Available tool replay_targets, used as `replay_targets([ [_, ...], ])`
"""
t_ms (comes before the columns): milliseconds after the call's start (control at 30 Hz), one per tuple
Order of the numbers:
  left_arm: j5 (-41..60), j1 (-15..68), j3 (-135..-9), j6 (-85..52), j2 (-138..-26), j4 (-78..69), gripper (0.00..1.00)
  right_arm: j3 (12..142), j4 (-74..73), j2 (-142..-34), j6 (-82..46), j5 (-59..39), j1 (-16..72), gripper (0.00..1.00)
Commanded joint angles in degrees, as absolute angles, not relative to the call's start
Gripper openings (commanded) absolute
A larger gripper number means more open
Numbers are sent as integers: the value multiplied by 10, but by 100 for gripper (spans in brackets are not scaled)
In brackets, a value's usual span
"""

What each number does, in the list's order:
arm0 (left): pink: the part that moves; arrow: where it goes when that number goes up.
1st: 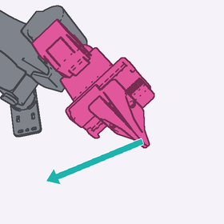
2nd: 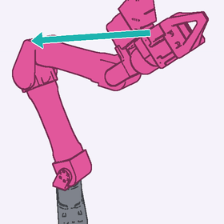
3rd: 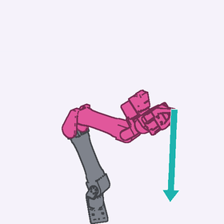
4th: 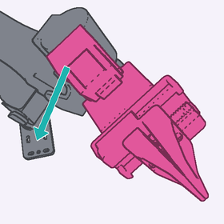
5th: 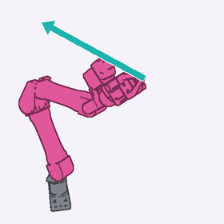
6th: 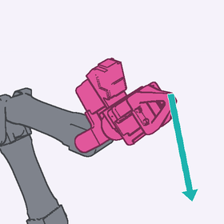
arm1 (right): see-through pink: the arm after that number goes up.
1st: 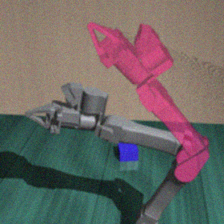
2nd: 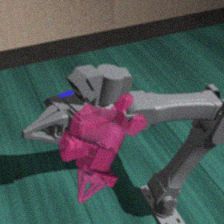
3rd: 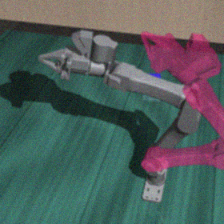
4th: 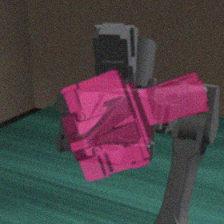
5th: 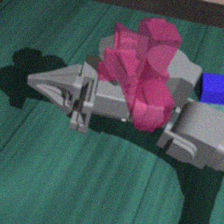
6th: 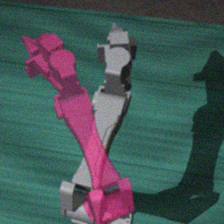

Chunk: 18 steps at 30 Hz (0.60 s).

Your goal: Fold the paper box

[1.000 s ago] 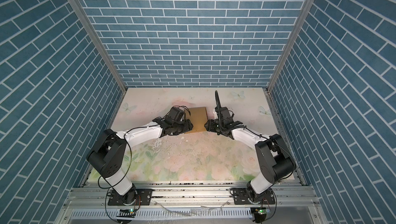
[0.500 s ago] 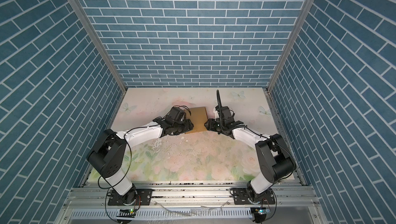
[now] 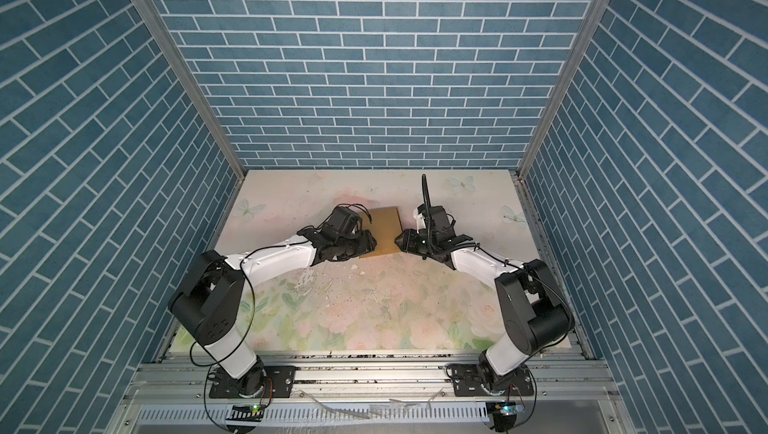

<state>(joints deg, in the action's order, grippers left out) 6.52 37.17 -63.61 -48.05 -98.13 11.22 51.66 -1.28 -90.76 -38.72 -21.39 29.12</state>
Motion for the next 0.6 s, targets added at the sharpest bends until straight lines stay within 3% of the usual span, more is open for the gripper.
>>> replay_targets([
  [0,68,381,-656,-480,-969,113,70,510,-15,-895,-399,-236,294,47],
  [567,66,386,-660,-484,-959,116,70,512,-3,-877,-407,-238,296,46],
])
